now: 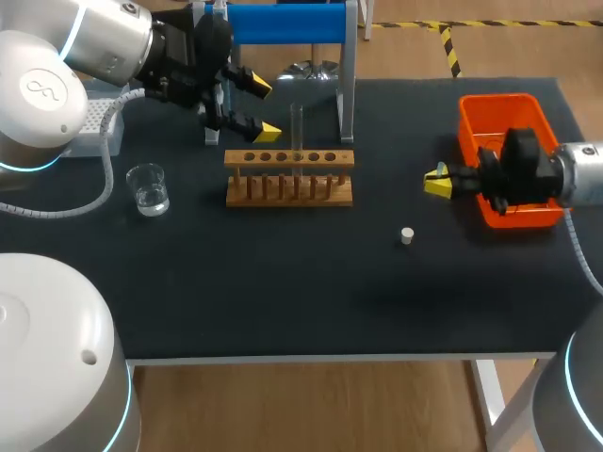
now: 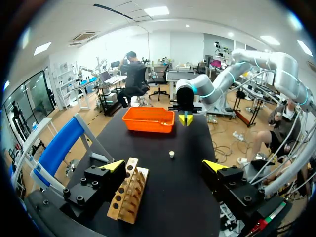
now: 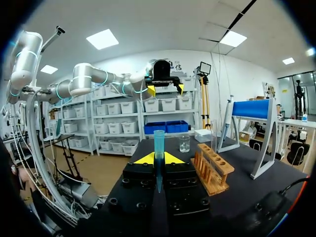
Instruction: Invert the test tube, pick up the pipette, mount the tip to pipette, aspirate from beaker and dispense into the tube, eject the tip, return the pipette, and cap with the stopper.
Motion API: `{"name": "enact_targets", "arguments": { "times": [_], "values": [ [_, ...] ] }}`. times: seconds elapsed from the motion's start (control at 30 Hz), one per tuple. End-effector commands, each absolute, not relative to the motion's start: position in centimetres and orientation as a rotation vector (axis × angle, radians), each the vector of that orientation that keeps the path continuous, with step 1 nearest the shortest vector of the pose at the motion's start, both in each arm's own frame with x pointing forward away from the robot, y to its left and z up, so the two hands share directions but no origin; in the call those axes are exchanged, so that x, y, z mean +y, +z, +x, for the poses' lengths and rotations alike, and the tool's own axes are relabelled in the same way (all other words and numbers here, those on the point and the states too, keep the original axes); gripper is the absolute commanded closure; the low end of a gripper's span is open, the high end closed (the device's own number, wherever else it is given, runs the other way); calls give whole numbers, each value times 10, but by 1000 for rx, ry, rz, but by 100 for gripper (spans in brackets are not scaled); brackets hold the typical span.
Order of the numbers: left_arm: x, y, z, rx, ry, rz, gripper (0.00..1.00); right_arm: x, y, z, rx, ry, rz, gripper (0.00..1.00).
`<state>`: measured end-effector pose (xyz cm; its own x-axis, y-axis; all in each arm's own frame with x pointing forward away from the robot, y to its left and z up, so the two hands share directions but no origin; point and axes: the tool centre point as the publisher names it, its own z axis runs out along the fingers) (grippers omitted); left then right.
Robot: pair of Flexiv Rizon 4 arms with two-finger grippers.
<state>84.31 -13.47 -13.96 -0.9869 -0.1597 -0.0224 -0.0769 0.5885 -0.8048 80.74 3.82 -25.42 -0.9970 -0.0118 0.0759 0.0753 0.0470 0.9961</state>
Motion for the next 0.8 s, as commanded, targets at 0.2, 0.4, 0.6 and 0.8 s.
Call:
{"name": "enact_targets", "arguments": {
  "times": [0.2, 0.4, 0.6, 0.8],
  "values": [
    [-134, -138, 843, 2723, -1366, -203, 0, 37, -253, 807, -2230, -2122, -68, 100],
    [-134, -138, 843, 2723, -1366, -203, 0, 37, -253, 807, -2230, -2122, -68, 100],
    [-134, -138, 843, 2723, -1366, -203, 0, 37, -253, 807, -2230, -2122, -68, 100],
    [-87, -142, 887, 2555, -1350, -421, 0, 37, -253, 807, -2230, -2122, -68, 100]
  ]
}}
